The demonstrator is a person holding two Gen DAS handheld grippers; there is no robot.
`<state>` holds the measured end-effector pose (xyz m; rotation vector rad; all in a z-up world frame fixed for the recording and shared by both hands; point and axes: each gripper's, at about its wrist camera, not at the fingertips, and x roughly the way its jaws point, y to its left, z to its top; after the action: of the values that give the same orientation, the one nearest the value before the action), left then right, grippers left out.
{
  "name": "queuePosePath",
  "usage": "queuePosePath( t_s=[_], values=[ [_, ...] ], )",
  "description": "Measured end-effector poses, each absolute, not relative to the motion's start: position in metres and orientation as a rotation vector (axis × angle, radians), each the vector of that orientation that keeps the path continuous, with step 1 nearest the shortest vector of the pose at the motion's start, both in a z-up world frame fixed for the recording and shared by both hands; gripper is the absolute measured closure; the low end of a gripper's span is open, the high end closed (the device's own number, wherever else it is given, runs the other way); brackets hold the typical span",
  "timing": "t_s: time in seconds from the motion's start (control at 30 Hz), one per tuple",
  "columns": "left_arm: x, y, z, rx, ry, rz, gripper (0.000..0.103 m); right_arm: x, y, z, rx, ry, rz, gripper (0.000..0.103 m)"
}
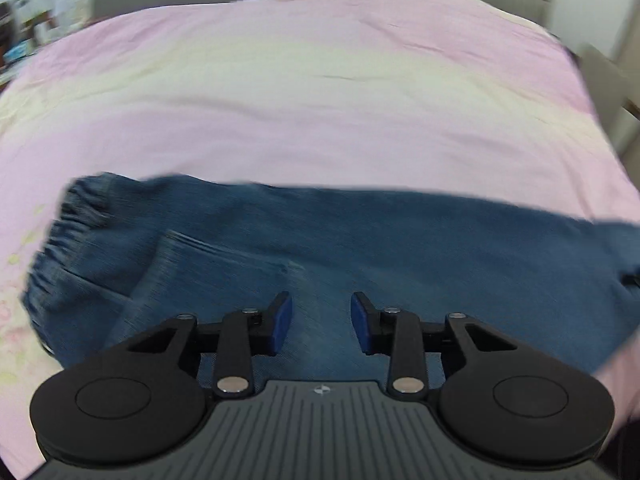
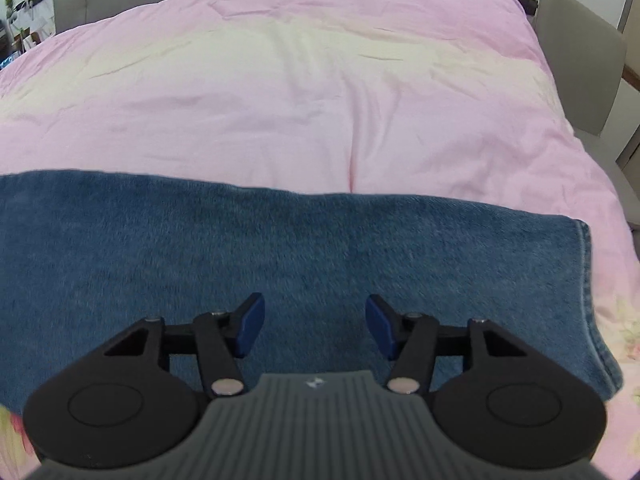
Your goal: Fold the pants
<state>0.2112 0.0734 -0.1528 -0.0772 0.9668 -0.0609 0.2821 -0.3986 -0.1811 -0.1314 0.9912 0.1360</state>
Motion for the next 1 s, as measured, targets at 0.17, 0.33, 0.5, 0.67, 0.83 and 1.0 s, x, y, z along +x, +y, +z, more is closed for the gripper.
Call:
queuePosePath(
  t_s=[0.17, 0.33, 0.5, 0.67, 0.83, 1.0],
  values=[
    [0.173, 0.017, -0.175, -0.002, 1.050, -0.213, 0.070, 0.247, -0.448, -0.185, -0.106, 1.021, 0.054, 0.049],
    [0.164, 0.018, -0.210, -0.011, 1.180, -0.182, 0.076, 0.228, -0.486, -0.208, 0.012, 1.070, 0.013, 0.047],
    [0.171, 0.020, -0.205, -0.034, 1.234, -0.147, 0.081, 0.227, -0.496, -0.213, 0.082, 1.073, 0.012, 0.046],
    [0.174, -0.015, -0.163, 0.005, 1.140, -0.214, 0.080, 0.215, -0.529, -0.187, 0.191, 1.047, -0.006, 0.047],
    [0.197, -0.070, -0.152, -0.008, 1.086, -0.361, 0.080, 0.201, -0.597, -0.184, 0.481, 1.016, -0.126, 0.047],
    [0.222, -0.148, -0.160, -0.031, 1.082, -0.514, 0.080, 0.202, -0.644, -0.202, 0.690, 0.976, -0.208, 0.058]
  ],
)
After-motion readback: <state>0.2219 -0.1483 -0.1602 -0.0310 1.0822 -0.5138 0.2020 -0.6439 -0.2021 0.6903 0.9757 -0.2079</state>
